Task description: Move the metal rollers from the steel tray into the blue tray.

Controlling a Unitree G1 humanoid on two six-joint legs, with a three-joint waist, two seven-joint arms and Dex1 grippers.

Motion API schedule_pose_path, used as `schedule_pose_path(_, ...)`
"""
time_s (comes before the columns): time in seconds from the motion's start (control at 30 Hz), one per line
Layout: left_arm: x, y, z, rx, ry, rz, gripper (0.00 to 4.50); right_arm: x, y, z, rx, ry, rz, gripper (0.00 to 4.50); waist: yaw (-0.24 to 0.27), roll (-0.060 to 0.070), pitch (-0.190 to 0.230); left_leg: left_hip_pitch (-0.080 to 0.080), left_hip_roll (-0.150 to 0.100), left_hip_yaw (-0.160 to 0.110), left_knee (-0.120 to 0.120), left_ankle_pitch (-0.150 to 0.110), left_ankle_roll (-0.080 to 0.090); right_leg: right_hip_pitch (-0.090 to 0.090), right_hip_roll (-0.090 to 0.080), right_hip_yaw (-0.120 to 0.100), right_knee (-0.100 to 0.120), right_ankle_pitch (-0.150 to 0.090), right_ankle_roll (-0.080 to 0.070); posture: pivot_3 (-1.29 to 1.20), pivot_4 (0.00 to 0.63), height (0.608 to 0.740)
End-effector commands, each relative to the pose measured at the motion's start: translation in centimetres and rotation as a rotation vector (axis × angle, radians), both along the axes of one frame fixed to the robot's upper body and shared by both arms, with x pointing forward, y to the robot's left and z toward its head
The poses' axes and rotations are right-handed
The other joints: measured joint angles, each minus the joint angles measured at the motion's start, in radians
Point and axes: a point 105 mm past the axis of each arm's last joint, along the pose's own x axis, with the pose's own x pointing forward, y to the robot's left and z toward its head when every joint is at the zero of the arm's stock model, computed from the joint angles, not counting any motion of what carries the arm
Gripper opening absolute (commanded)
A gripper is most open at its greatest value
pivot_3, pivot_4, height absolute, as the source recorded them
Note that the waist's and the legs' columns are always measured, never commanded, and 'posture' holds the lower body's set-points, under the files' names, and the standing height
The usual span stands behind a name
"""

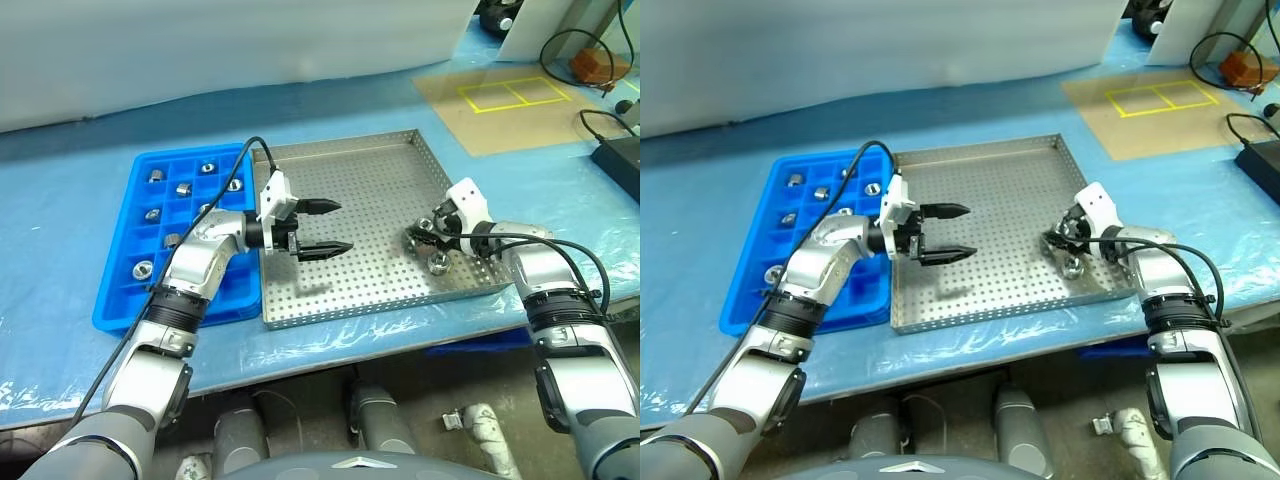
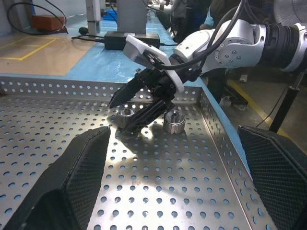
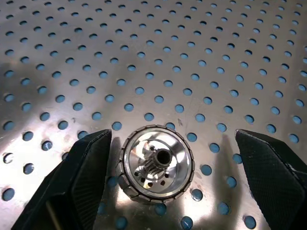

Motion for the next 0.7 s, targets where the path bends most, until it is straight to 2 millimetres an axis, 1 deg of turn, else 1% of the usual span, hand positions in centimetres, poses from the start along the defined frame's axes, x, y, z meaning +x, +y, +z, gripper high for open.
schedule_pose_path(0.03,-0.3,0.1,1.3,-0.025,-0.049,-0.005,4.50,0.0,0.8,0.9,0.007,-0.038,0.050,3.67,0.003,0.000,0.000,0.000,0.000,0.000,0.000,0.000,0.000,0.000,0.000,0.000,0.000,0.000,0.000,-0.39,0.150,0.740)
schedule_pose_path(0.07,-0.3,0.1,1.3,-0.024,-0.049,-0.004,4.50,-0.1,0.8,0.8,0.003,-0.035,0.053,3.35,0.004,0.000,0.000,0.000,0.000,0.000,0.000,0.000,0.000,0.000,0.000,0.000,0.000,0.000,0.000,-0.39,0.150,0.740)
schedule_pose_path(0.13,-0.3,0.2,1.3,-0.021,-0.049,-0.002,4.50,0.2,0.2,0.6,-0.037,-0.045,0.011,2.72,0.005,0.000,0.000,0.000,0.000,0.000,0.000,0.000,0.000,0.000,0.000,0.000,0.000,0.000,0.000,-0.40,0.150,0.740)
schedule_pose_path(0.17,-0.2,0.3,1.3,-0.020,-0.049,0.000,4.50,0.3,0.1,0.6,-0.041,-0.048,0.000,2.72,0.005,0.000,0.000,0.000,0.000,0.000,0.000,0.000,0.000,0.000,0.000,0.000,0.000,0.000,0.000,-0.40,0.150,0.740)
schedule_pose_path(0.3,-0.1,0.6,1.3,-0.016,-0.050,0.010,4.50,0.4,-0.3,0.6,-0.047,-0.061,-0.013,1.76,0.005,0.000,0.000,0.000,0.000,0.000,0.000,0.000,0.000,0.000,0.000,0.000,0.000,0.000,0.000,-0.40,0.150,0.740)
schedule_pose_path(0.37,0.1,0.9,1.3,-0.012,-0.051,0.021,4.50,0.6,-0.8,0.5,-0.060,-0.066,-0.047,1.75,0.005,0.000,0.000,0.000,0.000,0.000,0.000,0.000,0.000,0.000,0.000,0.000,0.000,0.000,0.000,-0.40,0.150,0.740)
schedule_pose_path(0.4,0.2,1.2,1.3,-0.009,-0.053,0.033,4.50,0.6,-0.7,0.7,-0.051,-0.071,-0.038,1.75,0.004,0.000,0.000,0.000,0.000,0.000,0.000,0.000,0.000,0.000,0.000,0.000,0.000,0.000,0.000,-0.40,0.150,0.740)
schedule_pose_path(0.43,0.4,1.4,1.3,-0.006,-0.056,0.046,4.50,0.5,-0.5,0.8,-0.039,-0.075,-0.027,1.75,0.004,0.000,0.000,0.000,0.000,0.000,0.000,0.000,0.000,0.000,0.000,0.000,0.000,0.000,0.000,-0.40,0.150,0.740)
schedule_pose_path(0.57,1.1,3.0,1.3,0.006,-0.058,0.106,4.50,1.3,-0.8,1.9,-0.043,-0.125,-0.073,1.75,0.003,0.000,0.000,0.001,0.000,0.000,0.000,-0.001,-0.002,0.000,0.000,0.000,0.000,0.001,-0.001,-0.39,0.150,0.740)
schedule_pose_path(0.63,1.2,3.8,1.3,0.017,-0.059,0.130,4.50,1.5,-0.4,2.5,-0.042,-0.144,-0.058,1.75,0.003,0.000,0.000,0.001,0.000,0.001,0.000,-0.001,-0.003,0.000,0.000,0.000,0.000,0.001,-0.001,-0.38,0.150,0.740)
schedule_pose_path(0.7,1.2,4.7,1.3,0.026,-0.063,0.156,4.50,1.6,0.9,3.7,-0.024,-0.174,-0.011,1.75,0.002,0.000,0.000,0.001,0.000,0.001,0.000,-0.002,-0.003,0.000,0.000,0.000,0.000,0.001,-0.001,-0.36,0.150,0.740)
